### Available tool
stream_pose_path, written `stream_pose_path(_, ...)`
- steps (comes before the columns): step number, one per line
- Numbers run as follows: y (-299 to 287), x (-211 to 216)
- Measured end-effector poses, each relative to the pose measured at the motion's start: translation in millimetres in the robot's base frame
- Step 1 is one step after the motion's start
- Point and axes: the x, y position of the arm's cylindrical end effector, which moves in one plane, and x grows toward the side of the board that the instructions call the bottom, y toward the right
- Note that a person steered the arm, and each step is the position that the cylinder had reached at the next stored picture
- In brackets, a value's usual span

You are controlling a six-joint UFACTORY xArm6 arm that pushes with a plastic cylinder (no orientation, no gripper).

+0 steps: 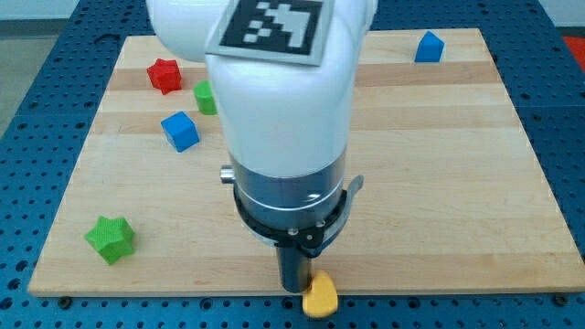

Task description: Push the yellow hexagon to the bottom right

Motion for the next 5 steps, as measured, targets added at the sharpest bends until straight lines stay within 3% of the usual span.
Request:
stream_pose_path(2,-27,-38)
stream_pose_path(4,-22,-113)
stream_pose_path(5,48,-121)
